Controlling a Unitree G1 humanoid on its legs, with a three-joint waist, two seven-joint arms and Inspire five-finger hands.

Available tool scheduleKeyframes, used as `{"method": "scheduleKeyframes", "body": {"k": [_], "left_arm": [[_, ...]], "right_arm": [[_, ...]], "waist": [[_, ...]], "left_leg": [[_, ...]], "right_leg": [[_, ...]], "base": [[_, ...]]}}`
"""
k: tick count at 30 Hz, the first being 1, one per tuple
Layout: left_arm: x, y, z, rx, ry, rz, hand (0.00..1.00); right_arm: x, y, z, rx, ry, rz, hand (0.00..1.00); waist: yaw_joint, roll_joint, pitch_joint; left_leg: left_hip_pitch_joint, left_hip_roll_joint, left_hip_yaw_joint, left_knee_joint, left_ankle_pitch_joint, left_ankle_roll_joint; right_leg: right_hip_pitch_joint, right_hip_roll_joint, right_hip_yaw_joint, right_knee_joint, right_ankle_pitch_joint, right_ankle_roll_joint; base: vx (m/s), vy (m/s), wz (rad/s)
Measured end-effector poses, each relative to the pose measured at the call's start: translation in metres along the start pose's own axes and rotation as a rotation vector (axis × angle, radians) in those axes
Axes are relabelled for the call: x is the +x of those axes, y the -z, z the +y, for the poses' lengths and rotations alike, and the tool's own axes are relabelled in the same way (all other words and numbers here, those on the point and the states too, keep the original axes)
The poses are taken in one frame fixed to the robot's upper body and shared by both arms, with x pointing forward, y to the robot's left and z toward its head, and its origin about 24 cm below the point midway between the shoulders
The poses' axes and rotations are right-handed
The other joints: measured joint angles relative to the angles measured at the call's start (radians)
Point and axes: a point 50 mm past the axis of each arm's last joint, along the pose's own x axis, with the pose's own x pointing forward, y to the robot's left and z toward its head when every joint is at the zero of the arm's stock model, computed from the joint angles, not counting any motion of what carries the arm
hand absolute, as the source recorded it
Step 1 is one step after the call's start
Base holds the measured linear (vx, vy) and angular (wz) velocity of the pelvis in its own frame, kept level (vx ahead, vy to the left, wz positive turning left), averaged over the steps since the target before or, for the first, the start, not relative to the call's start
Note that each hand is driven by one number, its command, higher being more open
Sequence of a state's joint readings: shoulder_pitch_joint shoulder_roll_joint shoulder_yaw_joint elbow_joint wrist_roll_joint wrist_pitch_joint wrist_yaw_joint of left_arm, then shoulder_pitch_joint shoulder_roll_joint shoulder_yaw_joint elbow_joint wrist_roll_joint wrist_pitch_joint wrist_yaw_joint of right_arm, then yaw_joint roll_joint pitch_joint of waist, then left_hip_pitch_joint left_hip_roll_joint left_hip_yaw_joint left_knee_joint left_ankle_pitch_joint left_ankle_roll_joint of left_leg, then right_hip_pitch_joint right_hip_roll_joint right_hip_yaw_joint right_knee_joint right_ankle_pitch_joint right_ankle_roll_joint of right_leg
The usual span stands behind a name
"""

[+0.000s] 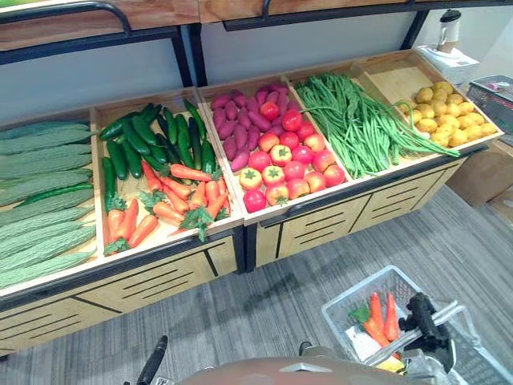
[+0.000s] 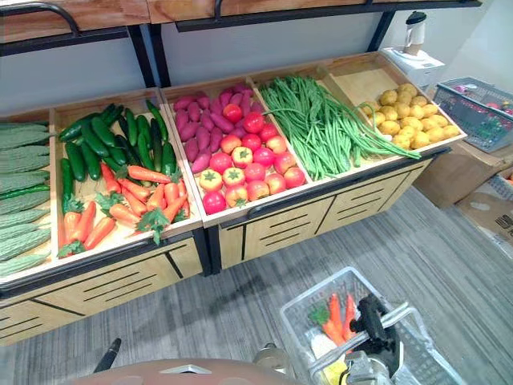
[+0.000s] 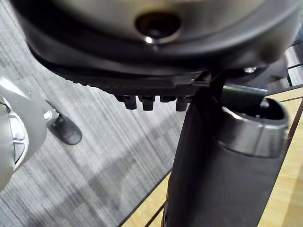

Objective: Pick vegetable in the basket

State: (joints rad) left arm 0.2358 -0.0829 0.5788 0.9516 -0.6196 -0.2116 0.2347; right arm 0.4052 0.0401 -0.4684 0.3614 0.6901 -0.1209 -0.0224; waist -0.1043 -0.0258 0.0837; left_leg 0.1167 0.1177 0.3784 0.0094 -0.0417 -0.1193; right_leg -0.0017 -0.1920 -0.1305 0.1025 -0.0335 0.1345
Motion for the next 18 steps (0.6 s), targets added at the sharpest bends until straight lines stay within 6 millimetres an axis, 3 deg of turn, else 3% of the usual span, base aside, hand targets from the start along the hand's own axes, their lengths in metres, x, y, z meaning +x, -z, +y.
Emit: {"method": "scheduleKeyframes", "body": {"k": [3,9,13,18], "left_arm": [[-0.001,0.001,0.002,0.016,-0.003,0.001,1.0],[-0.001,0.002,0.006,0.023,-0.017,0.0,1.0],[-0.001,0.001,0.005,0.025,-0.017,-0.006,1.0],[-0.001,-0.018,-0.012,0.105,0.05,-0.108,1.0]], "right_arm": [[0.0,0.011,-0.002,0.007,0.05,0.038,0.0],[0.003,0.01,0.012,-0.003,0.011,0.022,0.0],[0.006,0.009,0.017,0.004,-0.005,0.013,0.0],[0.0,0.003,0.003,0.034,0.05,-0.02,0.0]], "waist": [[0.016,0.011,0.004],[0.021,-0.006,0.013],[0.023,-0.01,0.03],[0.018,-0.004,0.065]], "left_leg": [[0.018,-0.002,0.012,-0.014,0.001,-0.001],[0.044,-0.002,0.057,-0.01,-0.012,-0.006],[0.039,0.006,0.065,0.057,-0.055,-0.005],[-0.028,0.059,0.06,0.307,-0.202,0.005]], "right_leg": [[0.002,0.0,0.014,0.001,-0.001,0.001],[-0.002,0.006,0.054,0.006,-0.001,0.002],[0.001,0.002,0.068,0.03,-0.014,0.004],[0.002,0.0,0.086,0.098,-0.053,0.025]], "base": [[0.0,0.019,-0.1],[-0.01,0.014,-0.2],[0.0,0.009,-0.1],[0.01,0.03,-0.04]]}}
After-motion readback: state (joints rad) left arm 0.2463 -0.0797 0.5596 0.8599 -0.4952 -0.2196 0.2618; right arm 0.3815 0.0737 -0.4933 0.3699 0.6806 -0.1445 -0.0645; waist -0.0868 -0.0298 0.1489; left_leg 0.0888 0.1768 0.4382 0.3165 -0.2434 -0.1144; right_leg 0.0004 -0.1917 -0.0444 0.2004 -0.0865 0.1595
